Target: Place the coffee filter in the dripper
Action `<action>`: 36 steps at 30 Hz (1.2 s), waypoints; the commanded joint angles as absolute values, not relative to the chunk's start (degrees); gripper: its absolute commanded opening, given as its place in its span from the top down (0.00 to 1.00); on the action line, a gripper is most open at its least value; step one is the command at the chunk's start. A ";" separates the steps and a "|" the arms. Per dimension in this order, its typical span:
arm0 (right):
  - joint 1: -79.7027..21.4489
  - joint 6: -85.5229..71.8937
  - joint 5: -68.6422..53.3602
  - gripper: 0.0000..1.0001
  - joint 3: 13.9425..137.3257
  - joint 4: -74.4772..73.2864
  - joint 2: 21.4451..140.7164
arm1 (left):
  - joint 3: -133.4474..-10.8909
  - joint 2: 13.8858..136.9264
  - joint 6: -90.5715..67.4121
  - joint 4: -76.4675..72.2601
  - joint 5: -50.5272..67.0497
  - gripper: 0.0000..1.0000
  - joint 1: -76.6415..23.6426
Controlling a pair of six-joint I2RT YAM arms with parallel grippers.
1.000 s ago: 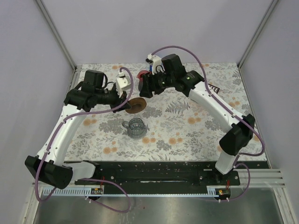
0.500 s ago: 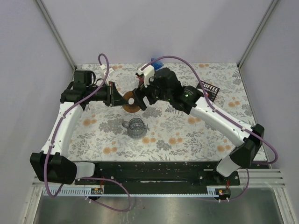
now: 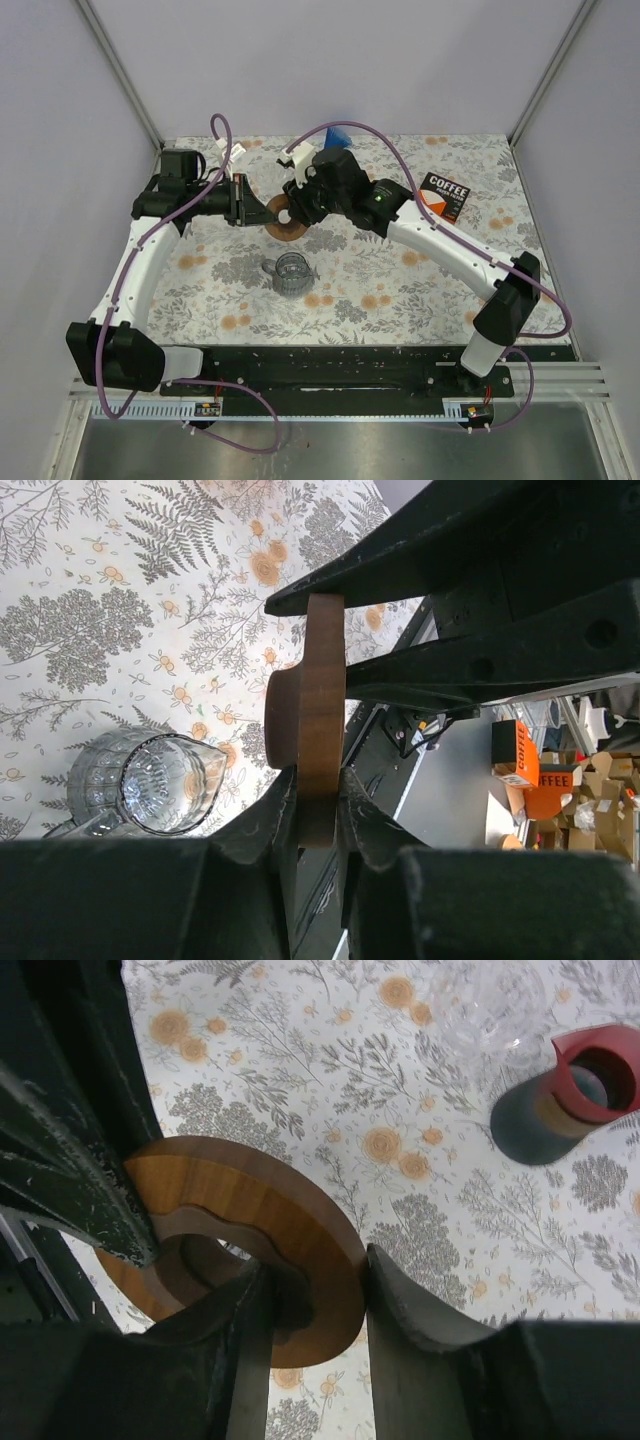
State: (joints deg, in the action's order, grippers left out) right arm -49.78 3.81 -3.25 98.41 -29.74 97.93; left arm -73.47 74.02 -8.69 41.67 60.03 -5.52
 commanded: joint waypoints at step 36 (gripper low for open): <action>-51.15 -0.26 -8.70 0.86 118.65 -56.51 123.13 | -70.31 70.22 3.87 40.87 47.11 0.25 11.60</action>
State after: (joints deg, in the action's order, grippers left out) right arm -49.91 -0.99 -7.77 114.24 -53.10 121.73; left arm -70.63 71.61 2.79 43.11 47.09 11.07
